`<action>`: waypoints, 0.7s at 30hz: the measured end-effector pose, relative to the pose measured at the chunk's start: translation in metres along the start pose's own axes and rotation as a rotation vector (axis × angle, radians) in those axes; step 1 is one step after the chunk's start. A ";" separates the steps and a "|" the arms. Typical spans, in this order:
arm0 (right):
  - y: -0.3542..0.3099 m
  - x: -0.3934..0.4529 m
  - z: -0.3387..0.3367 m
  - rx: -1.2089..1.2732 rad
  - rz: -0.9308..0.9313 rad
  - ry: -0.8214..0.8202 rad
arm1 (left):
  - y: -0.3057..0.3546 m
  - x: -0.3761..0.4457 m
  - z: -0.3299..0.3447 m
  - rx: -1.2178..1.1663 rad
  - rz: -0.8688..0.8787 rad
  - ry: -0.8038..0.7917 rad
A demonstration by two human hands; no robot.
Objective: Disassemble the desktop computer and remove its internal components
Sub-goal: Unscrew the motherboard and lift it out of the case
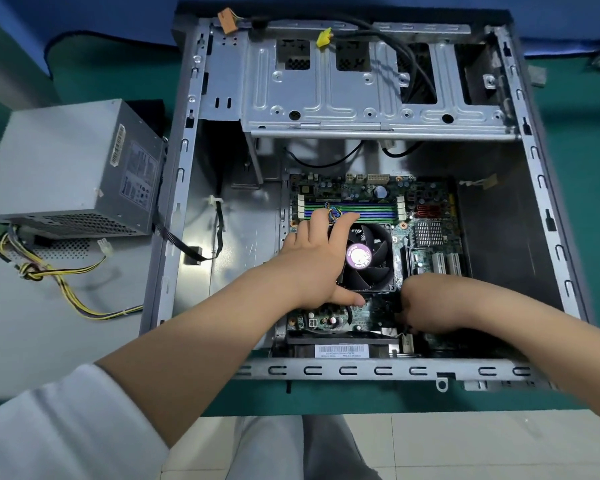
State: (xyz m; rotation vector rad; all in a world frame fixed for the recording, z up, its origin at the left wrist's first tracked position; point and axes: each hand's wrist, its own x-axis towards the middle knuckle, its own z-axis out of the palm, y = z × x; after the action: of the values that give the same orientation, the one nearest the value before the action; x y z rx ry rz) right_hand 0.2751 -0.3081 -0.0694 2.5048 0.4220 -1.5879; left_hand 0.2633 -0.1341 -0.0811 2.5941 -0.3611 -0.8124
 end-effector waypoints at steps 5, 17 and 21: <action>-0.003 -0.002 0.000 0.024 0.017 0.005 | 0.000 0.001 0.000 -0.002 -0.002 -0.005; -0.001 0.008 0.005 -0.069 0.039 0.030 | -0.002 0.002 0.003 0.027 0.003 0.049; 0.002 0.006 0.005 -0.025 0.013 0.052 | -0.003 0.003 0.005 0.030 0.006 0.054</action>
State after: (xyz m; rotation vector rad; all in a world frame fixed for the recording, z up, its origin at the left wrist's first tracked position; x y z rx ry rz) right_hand 0.2735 -0.3104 -0.0776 2.5302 0.4290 -1.5059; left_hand 0.2630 -0.1340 -0.0873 2.6355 -0.3674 -0.7381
